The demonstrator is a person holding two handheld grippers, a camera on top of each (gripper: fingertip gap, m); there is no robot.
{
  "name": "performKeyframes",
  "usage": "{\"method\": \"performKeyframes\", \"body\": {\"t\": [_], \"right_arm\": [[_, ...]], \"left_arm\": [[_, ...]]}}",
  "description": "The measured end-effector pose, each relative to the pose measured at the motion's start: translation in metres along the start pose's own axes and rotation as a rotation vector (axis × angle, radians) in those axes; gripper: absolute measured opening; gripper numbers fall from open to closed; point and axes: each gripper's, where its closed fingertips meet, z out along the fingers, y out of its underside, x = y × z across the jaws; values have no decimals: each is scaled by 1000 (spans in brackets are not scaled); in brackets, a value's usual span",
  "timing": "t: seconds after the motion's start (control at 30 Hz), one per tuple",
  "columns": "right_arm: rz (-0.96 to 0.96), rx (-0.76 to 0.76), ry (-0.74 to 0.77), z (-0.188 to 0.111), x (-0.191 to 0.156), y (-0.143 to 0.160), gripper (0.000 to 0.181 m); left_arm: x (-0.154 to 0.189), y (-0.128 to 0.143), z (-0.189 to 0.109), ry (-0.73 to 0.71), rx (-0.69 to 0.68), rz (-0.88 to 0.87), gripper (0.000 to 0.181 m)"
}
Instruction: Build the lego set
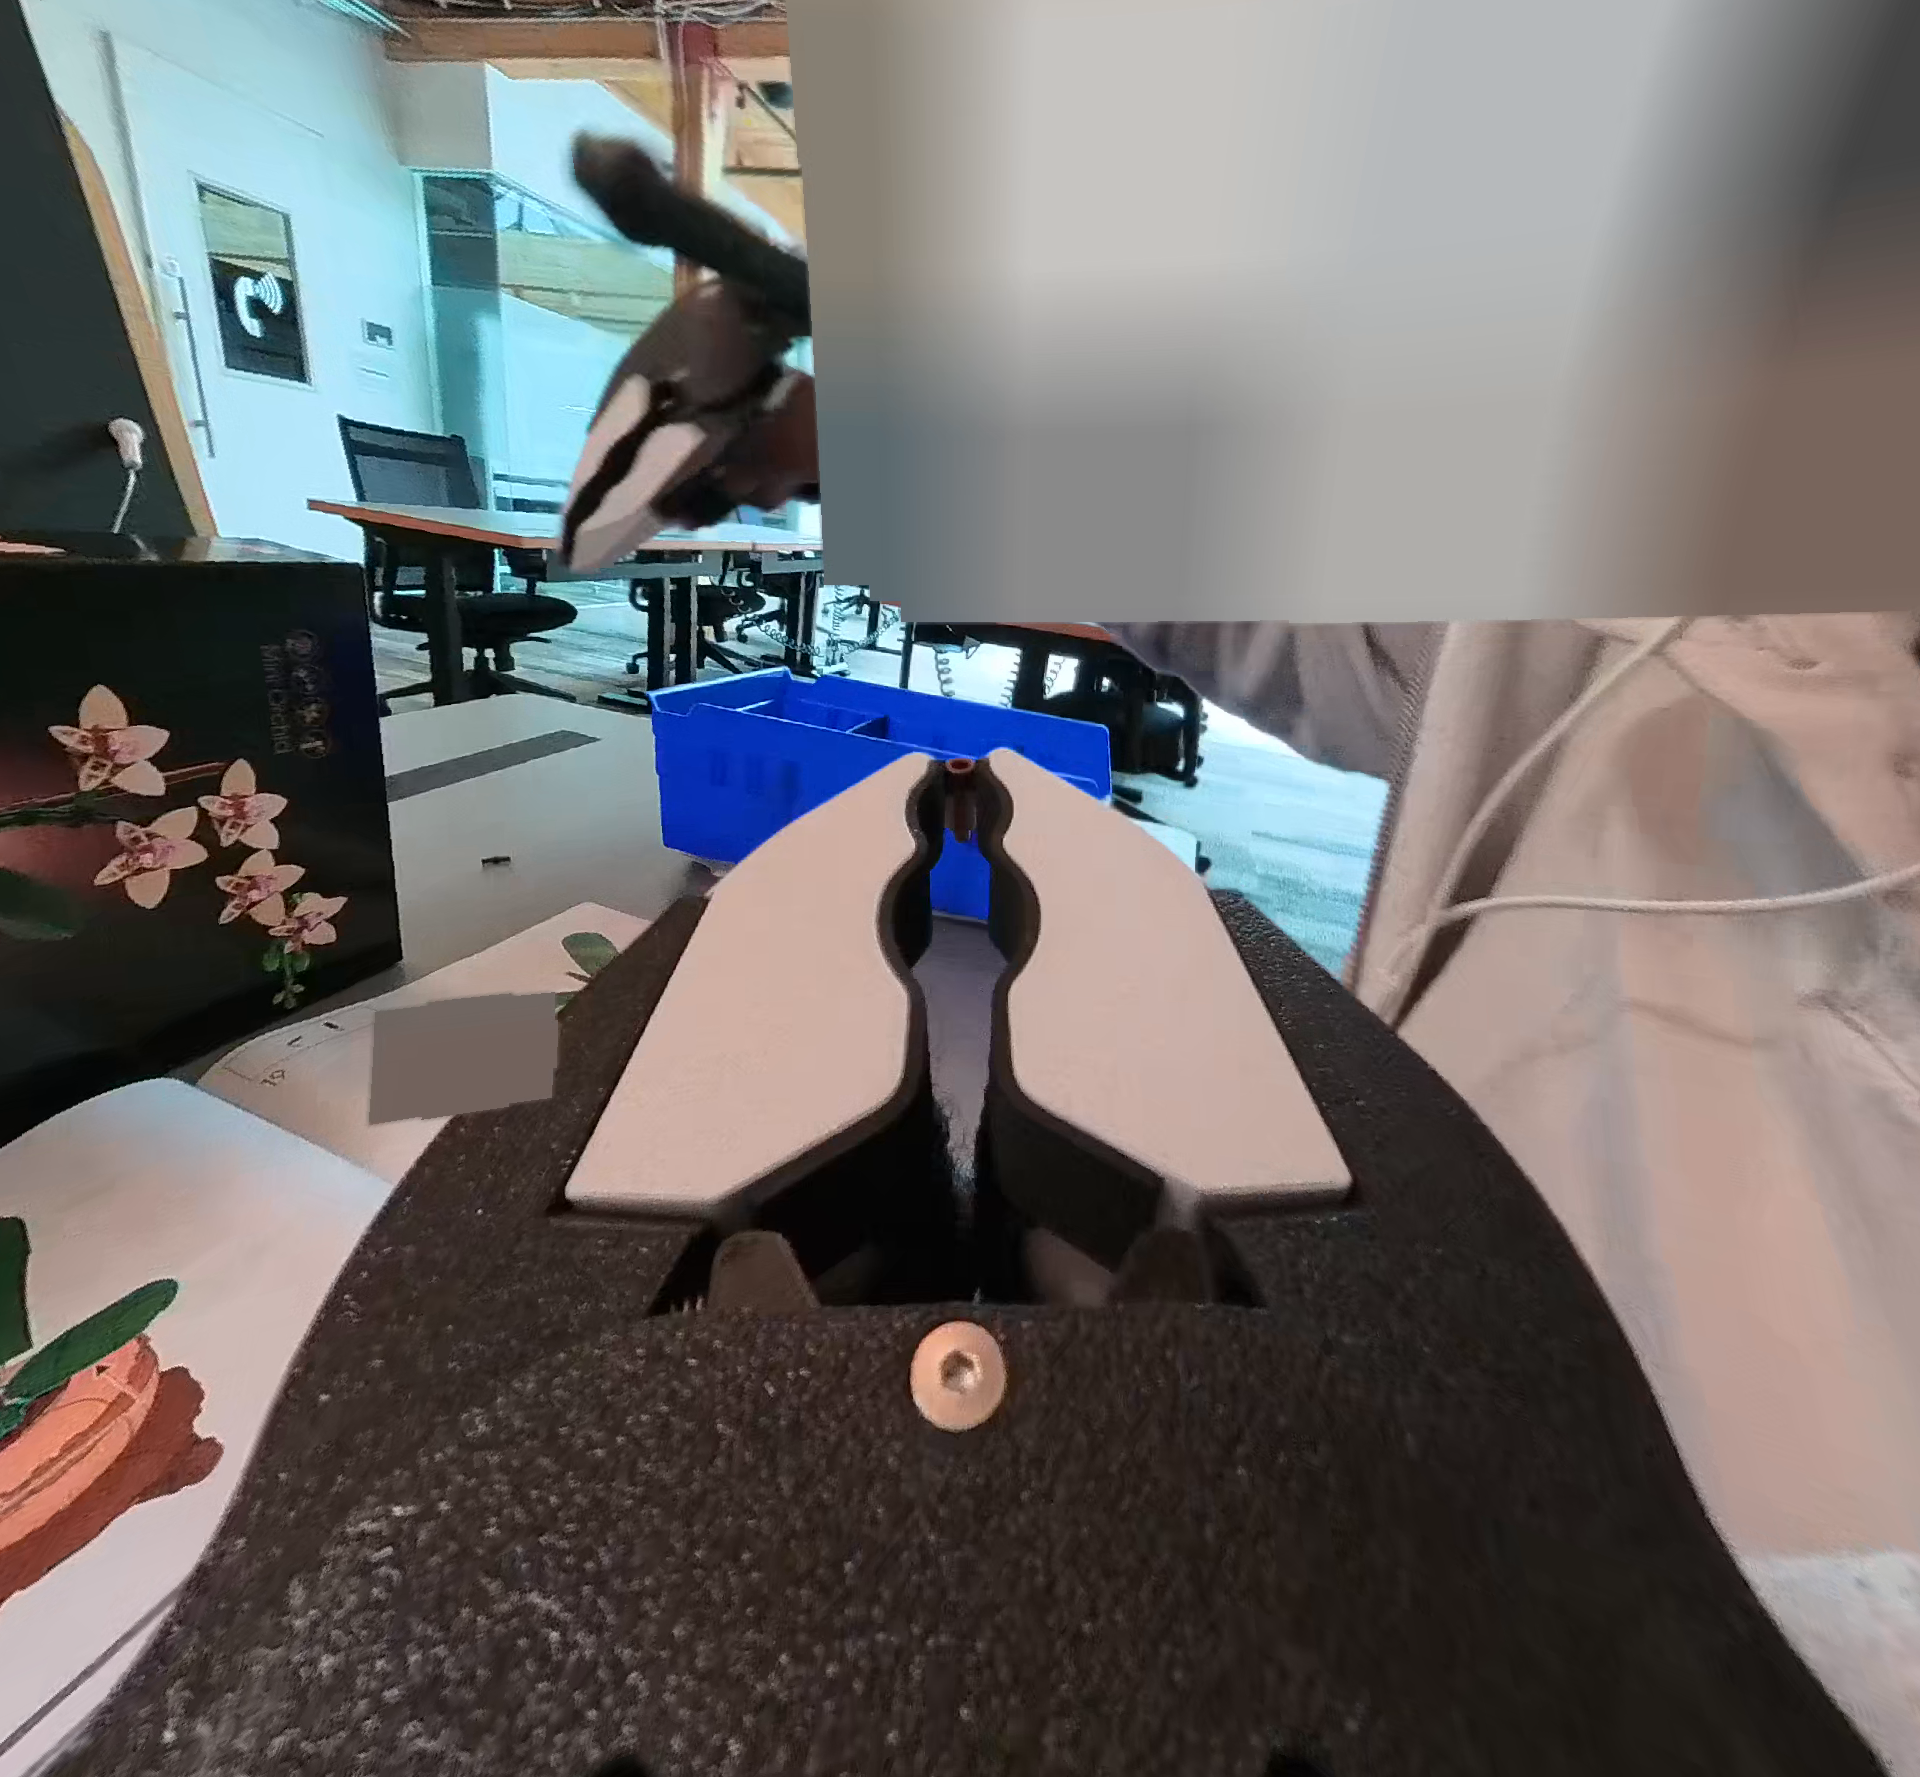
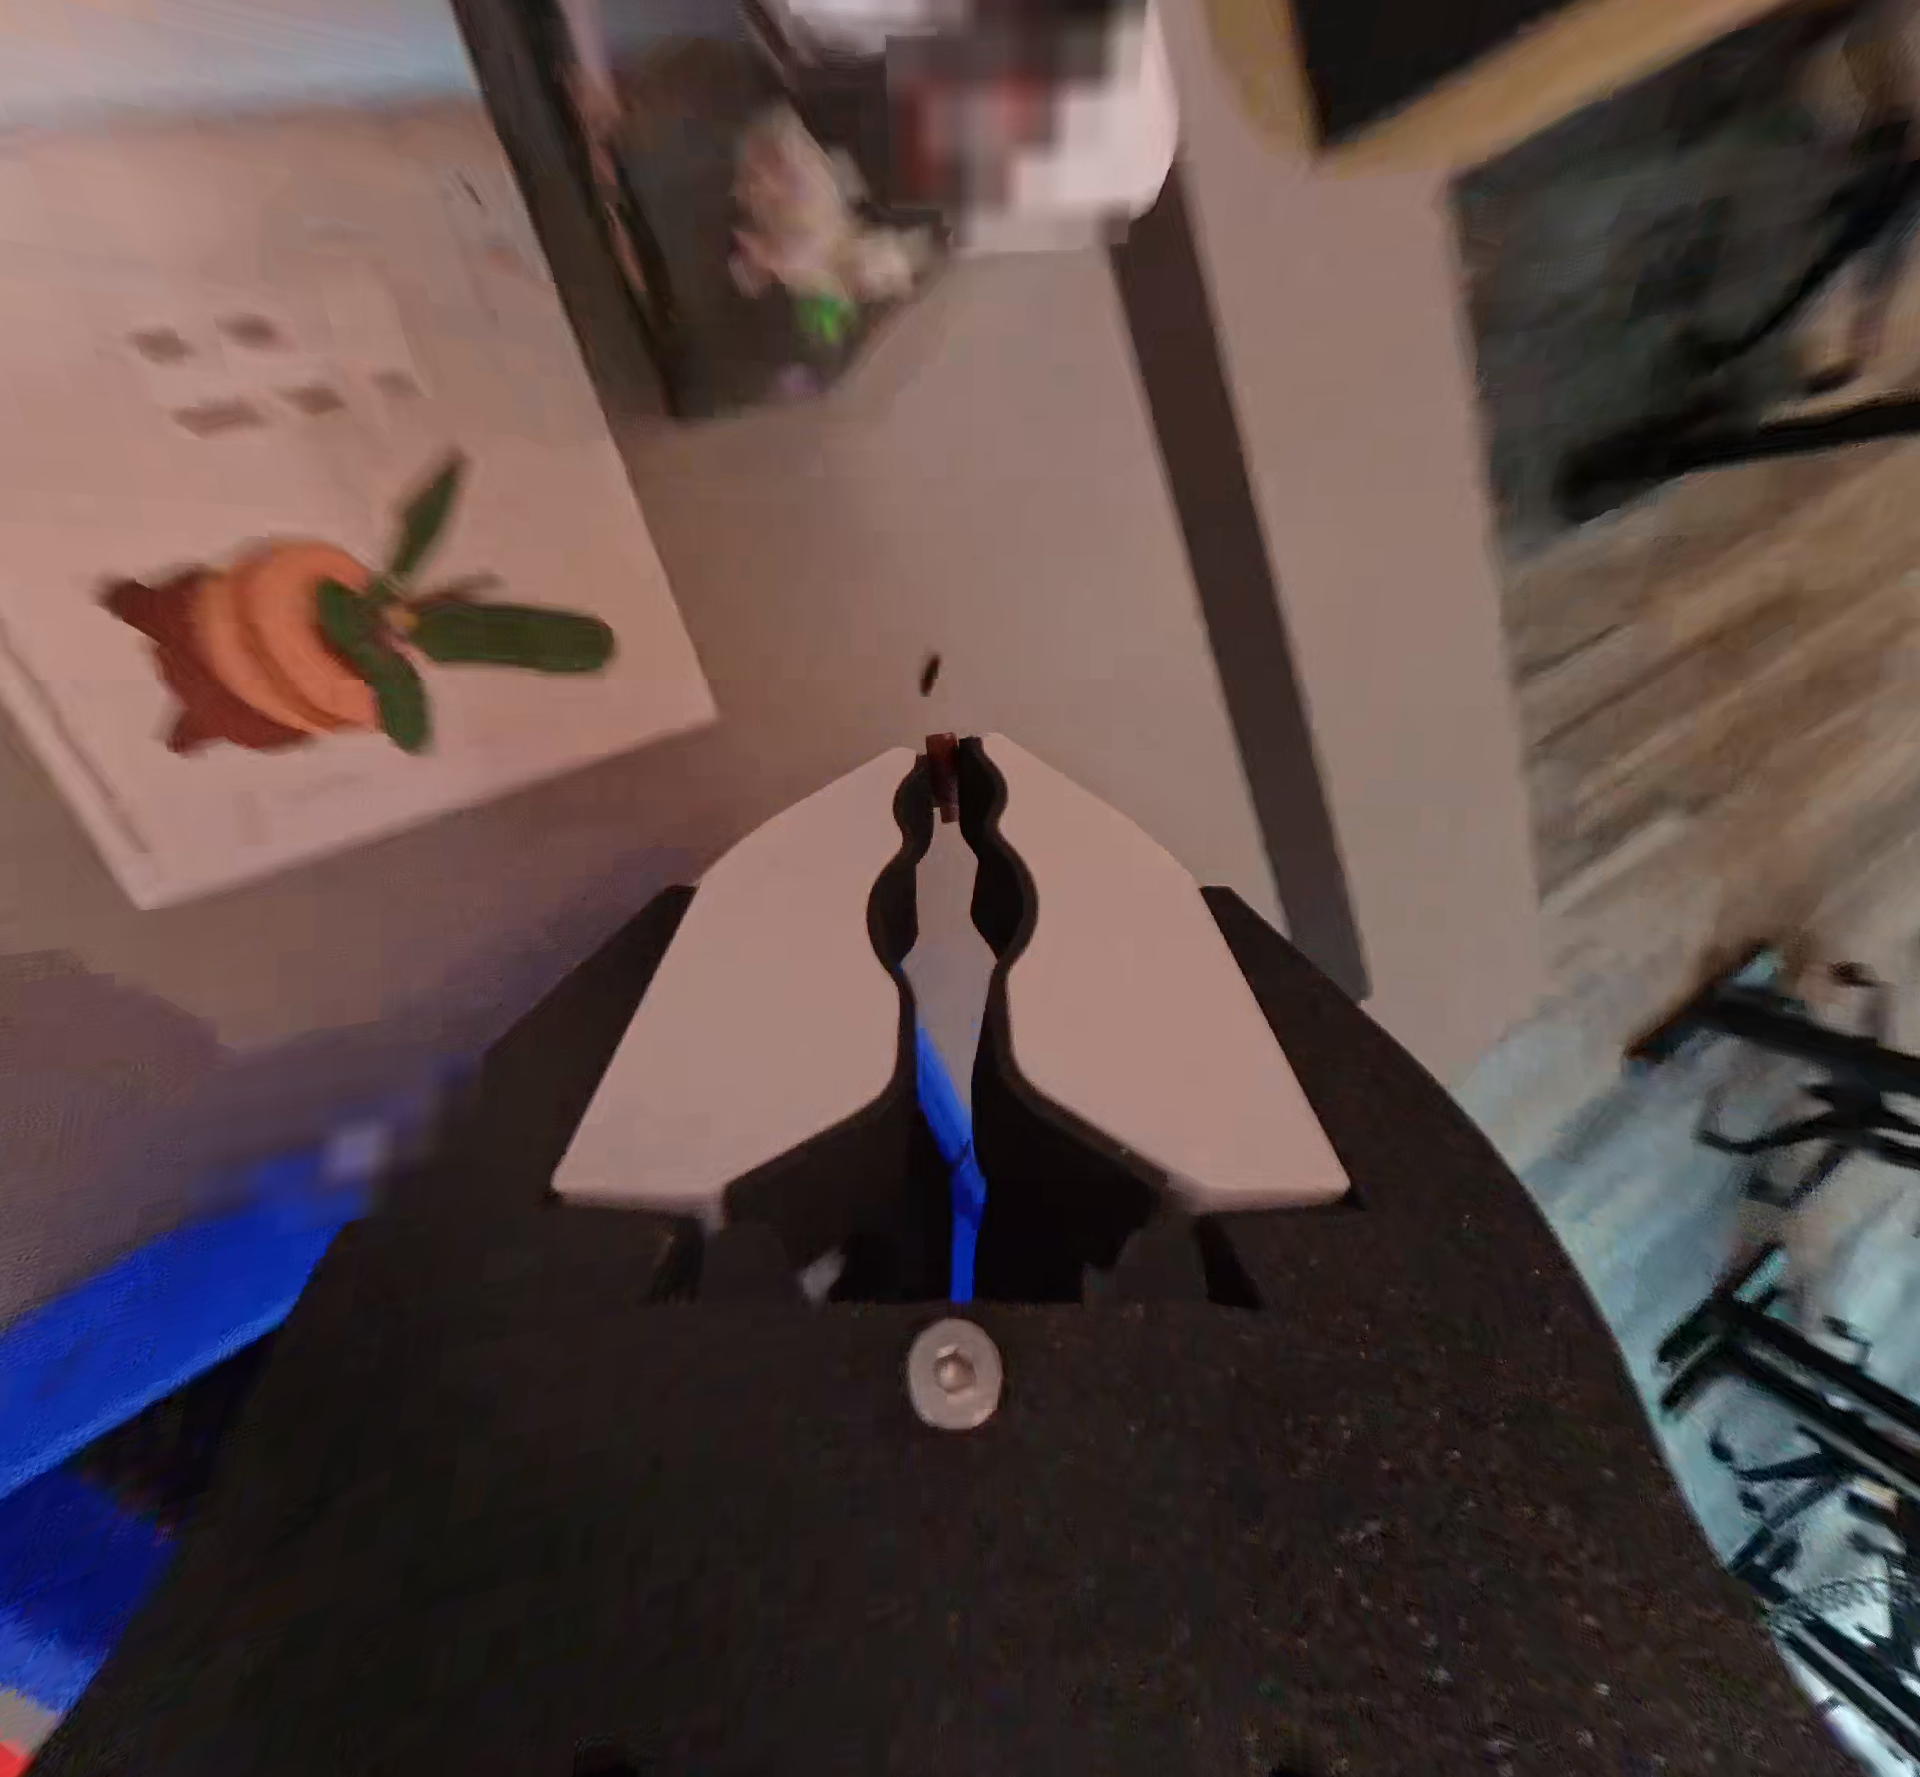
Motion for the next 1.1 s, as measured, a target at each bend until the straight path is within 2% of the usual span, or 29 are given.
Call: {"method": "performKeyframes", "body": {"t": [0.1,0.2,0.33,0.47,0.57,0.63,0.7,0.8,0.9,1.0,1.1], "right_arm": [[-32,-166,-202,85,19,44,4],[-58,-337,-330,140,23,81,5],[-25,-319,-381,176,29,82,4],[-11,-292,-408,182,27,76,4],[-24,-236,-467,178,2,62,4],[-47,-222,-601,163,-37,50,4],[-71,-204,-655,145,-62,40,4],[-4,-69,-565,117,-54,16,4],[33,-32,-475,83,-39,6,4],[100,-18,-341,46,-40,-7,4],[154,44,-256,4,-90,-30,4]], "left_arm": [[2,3,-2,6,-31,34,4],[-4,5,-2,-20,-66,76,4],[-12,5,3,-27,-65,71,4],[-18,8,5,-31,-65,41,4],[-18,10,3,-27,-63,31,4],[-16,9,2,-15,-56,32,4],[-12,9,0,-3,-48,36,4],[-4,10,-3,28,-33,30,4],[3,11,-7,49,-31,44,4],[9,9,-12,51,-26,64,4],[10,13,-20,39,-46,86,4]]}}
